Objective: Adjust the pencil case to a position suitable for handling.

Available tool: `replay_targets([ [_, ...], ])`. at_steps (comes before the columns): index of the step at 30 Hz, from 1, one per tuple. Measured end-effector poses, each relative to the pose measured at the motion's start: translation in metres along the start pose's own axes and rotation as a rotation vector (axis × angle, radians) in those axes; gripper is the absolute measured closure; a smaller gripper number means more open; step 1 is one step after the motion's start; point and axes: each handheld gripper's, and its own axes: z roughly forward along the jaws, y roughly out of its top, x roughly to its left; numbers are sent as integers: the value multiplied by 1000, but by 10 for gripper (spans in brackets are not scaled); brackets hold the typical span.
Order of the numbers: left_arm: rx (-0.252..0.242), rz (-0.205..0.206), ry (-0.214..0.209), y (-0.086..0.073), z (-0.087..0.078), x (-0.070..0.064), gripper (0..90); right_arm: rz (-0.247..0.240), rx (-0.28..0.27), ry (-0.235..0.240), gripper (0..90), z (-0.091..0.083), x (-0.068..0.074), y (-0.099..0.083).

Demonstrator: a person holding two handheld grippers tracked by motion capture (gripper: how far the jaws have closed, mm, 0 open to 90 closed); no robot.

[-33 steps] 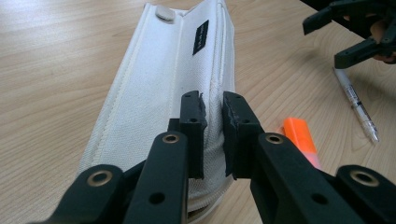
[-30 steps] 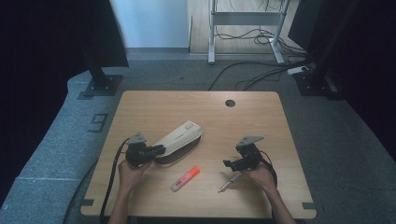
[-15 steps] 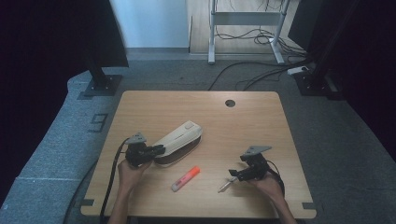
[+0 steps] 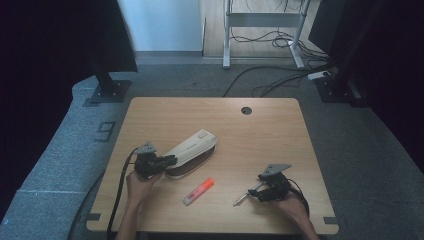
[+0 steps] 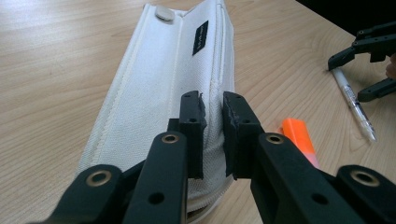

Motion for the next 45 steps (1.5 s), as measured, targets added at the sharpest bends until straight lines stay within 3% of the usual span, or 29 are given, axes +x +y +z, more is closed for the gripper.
replay_targets([
  [7, 2, 2, -2, 0, 0, 0, 791, -66, 12, -58, 349, 3, 3, 1],
  [16, 6, 2, -3, 0, 1, 0, 789, -100, 28, -14, 639, 5, 3, 9],
  [22, 10, -1, -8, -1, 1, 1, 789, -71, 53, 2, 775, 4, -2, 13],
  [29, 13, 1, -7, -1, 1, 0, 789, -31, 68, 19, 783, 5, -4, 15],
  [45, 23, 7, 7, 0, 1, -2, 790, 3, 26, 25, 786, 4, -1, 16],
])
